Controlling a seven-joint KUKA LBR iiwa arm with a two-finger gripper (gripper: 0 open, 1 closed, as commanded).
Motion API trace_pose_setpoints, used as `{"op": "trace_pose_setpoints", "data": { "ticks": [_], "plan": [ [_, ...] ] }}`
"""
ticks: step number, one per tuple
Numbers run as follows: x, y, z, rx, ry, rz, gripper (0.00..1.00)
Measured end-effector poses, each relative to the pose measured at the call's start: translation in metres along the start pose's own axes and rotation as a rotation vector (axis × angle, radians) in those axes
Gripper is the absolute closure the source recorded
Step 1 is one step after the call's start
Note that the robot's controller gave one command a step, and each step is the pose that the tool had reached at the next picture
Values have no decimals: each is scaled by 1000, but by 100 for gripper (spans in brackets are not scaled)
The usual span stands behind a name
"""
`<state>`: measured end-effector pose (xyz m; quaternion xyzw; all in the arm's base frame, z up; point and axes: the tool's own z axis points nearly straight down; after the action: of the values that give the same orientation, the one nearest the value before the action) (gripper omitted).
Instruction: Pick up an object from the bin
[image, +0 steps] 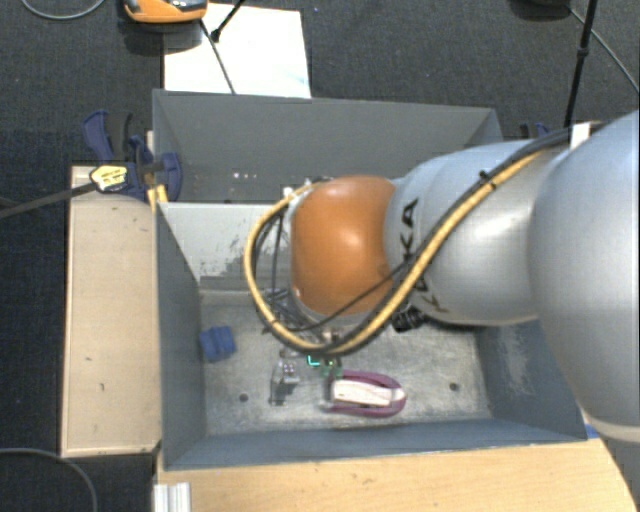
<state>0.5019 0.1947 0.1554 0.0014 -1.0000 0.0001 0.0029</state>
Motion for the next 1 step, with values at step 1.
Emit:
{"op": "trace_pose_setpoints", "data": {
  "ticks": [1],
  "plan": [
    [-13, -99, -27, -1, -10, 287, 0]
  ]
}}
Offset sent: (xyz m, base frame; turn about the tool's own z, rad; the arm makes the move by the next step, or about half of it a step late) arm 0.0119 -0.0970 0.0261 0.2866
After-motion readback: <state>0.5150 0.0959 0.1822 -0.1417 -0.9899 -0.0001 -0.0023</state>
